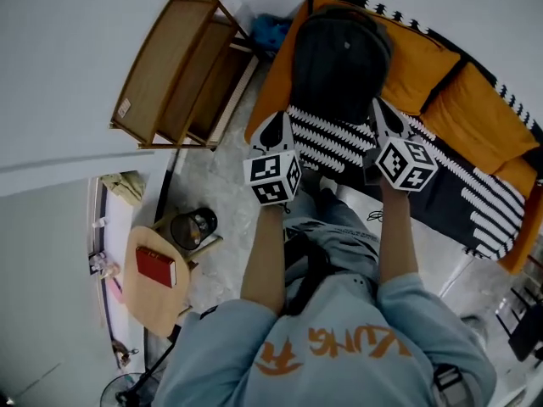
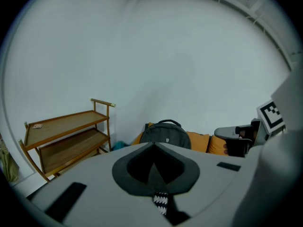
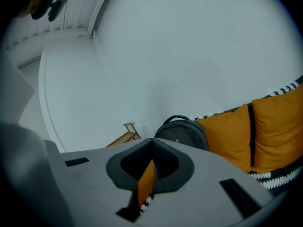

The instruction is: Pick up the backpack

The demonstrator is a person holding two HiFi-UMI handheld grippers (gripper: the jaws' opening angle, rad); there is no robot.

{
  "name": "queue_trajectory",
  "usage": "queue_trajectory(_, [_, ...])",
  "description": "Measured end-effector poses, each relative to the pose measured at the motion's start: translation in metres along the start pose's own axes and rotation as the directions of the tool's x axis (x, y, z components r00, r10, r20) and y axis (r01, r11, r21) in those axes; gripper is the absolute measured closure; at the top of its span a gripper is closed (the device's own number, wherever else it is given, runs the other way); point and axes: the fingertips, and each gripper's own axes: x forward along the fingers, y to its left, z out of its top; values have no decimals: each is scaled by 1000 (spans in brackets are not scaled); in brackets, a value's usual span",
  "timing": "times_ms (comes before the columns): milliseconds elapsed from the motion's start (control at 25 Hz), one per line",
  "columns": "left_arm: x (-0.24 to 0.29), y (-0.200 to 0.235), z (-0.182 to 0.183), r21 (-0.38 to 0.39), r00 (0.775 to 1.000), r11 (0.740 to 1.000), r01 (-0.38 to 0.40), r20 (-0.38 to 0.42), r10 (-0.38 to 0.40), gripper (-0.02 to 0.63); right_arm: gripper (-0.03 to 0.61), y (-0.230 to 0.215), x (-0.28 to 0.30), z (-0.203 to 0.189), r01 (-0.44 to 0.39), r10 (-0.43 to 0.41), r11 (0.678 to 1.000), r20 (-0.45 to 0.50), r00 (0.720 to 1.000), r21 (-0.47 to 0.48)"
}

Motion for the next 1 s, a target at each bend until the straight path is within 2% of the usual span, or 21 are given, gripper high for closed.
queue_trajectory(120, [10,-4,-7,-2,999,1000,5,-34,-5,594,581,-10,-7,0,3,-3,1000,-2,1000,4])
queue_trajectory(320, [35,-33,7,25,997,997,70,-35,-69,594,581,-38,-10,8,34,-36,994,12,999,101])
queue_trajectory(560, [62,-53,13,71,992,991,115,-57,-111,594,581,-53,-8,11,60,-62,992,18,998,112])
queue_trajectory(1000, [108,-46,-5,47,978,986,162,-138,-154,594,581,-78,27,-7,125,-121,984,-38,992,128])
